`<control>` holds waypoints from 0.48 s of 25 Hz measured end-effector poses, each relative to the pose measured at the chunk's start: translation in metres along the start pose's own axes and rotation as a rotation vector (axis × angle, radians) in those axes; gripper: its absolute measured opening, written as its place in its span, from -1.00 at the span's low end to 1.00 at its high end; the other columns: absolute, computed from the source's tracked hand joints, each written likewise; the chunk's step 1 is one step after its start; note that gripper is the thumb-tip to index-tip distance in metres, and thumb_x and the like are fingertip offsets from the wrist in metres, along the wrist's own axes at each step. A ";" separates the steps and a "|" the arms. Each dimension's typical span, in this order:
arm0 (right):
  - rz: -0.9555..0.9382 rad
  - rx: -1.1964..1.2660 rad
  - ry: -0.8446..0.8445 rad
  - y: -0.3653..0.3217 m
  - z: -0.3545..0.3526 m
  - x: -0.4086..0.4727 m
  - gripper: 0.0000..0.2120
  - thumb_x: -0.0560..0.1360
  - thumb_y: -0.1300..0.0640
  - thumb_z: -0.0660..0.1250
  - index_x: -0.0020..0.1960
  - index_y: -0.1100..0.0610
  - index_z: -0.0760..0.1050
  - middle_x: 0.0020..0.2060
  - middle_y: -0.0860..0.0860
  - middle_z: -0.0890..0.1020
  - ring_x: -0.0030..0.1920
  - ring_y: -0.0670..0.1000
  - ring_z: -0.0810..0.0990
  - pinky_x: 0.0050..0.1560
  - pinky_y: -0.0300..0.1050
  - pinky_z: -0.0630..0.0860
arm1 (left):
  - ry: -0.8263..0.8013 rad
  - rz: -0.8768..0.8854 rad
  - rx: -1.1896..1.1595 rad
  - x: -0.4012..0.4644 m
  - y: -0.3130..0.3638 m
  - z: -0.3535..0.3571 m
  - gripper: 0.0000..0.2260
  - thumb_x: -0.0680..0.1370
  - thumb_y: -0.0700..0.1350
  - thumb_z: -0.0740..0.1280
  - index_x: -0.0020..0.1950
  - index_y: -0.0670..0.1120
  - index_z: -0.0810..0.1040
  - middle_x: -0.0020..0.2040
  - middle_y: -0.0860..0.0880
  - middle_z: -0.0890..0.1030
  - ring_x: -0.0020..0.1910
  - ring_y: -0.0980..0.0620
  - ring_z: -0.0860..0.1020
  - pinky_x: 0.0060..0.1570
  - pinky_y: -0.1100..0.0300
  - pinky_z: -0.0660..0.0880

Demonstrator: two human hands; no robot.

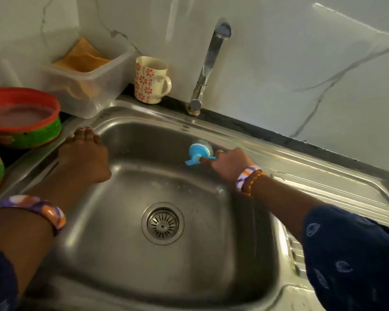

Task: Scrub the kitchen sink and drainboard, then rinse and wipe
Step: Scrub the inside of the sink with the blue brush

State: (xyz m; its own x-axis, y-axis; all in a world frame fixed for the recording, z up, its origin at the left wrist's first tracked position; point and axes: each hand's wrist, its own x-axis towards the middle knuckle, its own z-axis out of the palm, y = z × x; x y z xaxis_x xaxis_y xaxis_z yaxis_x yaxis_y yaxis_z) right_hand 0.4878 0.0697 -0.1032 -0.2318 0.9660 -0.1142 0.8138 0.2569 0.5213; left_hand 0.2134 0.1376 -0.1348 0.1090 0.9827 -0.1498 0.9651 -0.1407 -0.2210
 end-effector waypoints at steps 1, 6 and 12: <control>0.081 0.006 -0.045 0.010 -0.002 -0.015 -0.62 0.64 -0.06 0.00 0.34 0.09 0.38 0.05 0.10 0.60 0.05 0.12 0.59 -0.09 -0.07 0.43 | -0.004 0.003 -0.047 0.000 0.000 -0.006 -0.28 0.50 0.09 0.29 0.50 -0.28 0.12 0.50 -0.26 0.13 0.48 -0.18 0.13 0.44 0.00 0.18; 0.167 0.085 -0.213 0.000 0.006 -0.086 -0.70 0.61 0.03 0.11 0.25 0.05 0.50 0.12 0.08 0.62 0.14 0.15 0.59 0.05 -0.08 0.51 | 0.022 0.220 -0.104 -0.012 0.025 -0.026 -0.59 0.51 0.03 0.31 0.29 -0.14 0.49 0.27 -0.19 0.50 0.25 -0.17 0.46 0.23 0.03 0.42; 0.090 0.128 -0.349 -0.030 0.003 -0.079 -0.72 0.56 0.02 0.18 0.16 0.08 0.56 0.11 0.06 0.64 0.15 0.11 0.60 0.01 -0.12 0.51 | -0.514 0.713 -0.252 -0.076 0.053 -0.030 -0.66 0.54 0.09 0.29 0.03 -0.17 0.62 -0.20 -0.10 0.58 -0.27 0.09 0.46 -0.23 0.26 0.39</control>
State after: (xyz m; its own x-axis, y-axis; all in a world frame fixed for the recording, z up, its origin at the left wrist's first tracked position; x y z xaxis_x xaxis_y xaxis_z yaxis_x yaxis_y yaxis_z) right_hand 0.4832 -0.0143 -0.1128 0.0208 0.9305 -0.3658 0.8878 0.1511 0.4347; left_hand 0.2631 0.0594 -0.1061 0.6377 0.4901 -0.5942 0.7401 -0.6037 0.2964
